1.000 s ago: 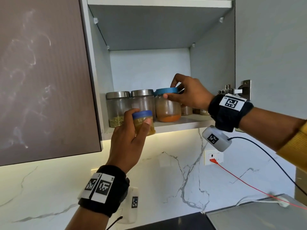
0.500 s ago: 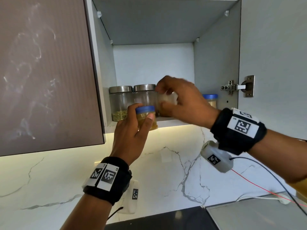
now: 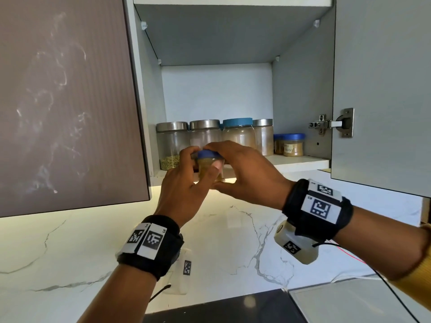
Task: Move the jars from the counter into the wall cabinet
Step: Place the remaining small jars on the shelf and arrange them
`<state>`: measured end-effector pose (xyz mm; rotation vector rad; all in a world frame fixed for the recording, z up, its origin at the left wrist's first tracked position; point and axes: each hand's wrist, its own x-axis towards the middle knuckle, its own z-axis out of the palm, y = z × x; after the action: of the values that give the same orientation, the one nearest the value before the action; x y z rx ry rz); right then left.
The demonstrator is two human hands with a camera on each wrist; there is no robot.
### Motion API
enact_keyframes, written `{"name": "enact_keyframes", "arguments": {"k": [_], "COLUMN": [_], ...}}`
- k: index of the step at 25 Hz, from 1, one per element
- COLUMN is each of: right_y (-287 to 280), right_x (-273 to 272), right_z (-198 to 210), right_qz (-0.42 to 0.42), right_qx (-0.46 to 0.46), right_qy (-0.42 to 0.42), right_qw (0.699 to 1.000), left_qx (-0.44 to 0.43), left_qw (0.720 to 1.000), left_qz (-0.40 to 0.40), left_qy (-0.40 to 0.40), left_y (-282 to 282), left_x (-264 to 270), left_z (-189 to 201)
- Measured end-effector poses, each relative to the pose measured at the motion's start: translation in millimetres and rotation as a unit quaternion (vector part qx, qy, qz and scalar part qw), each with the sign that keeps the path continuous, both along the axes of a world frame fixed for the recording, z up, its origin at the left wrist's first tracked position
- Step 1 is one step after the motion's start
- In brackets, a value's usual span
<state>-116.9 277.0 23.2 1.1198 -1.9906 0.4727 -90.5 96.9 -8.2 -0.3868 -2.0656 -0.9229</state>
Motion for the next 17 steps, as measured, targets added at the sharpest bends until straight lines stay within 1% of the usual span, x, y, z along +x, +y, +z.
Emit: {"name": "enact_keyframes", "arguments": {"k": [3,6,8,10,14,17], "right_y": [20.3,50.8,70.4,88.7,114.0,123.3], "right_x": [0.5,-2.7,-7.9,-12.7,-21.9,-26.3], "right_z": [10.8,22.2,28.0,32.3,34.9,33.6], "right_qz": [-0.040,-0.086,-0.122,-0.174,-0.268,-0.269], "right_qx": [-0.009,-0.021,-0.004,0.030,0.101,0.111], "right_qy": [-0.005,-0.006,0.003,0.014,0.029,0.016], "right_qw": [0.999,0.996,0.992,0.984,0.957,0.957], "left_qx": [-0.033,-0.130,-0.168,-0.167,-0.155,-0.154], "left_qw": [0.999,0.988,0.979,0.978,0.979,0.978], "left_qz": [0.006,0.056,0.087,0.088,0.087,0.083], "left_qy": [0.008,0.060,0.080,0.092,0.104,0.116], "left_y": [-1.4,-6.9,-9.4,-8.3,-7.2,-7.1], "left_x": [-2.1,-11.7,-17.0,-19.8,-21.3,-20.6], "left_z": [-1.1,-9.8,-15.1,-16.7,-18.6,-19.6]}}
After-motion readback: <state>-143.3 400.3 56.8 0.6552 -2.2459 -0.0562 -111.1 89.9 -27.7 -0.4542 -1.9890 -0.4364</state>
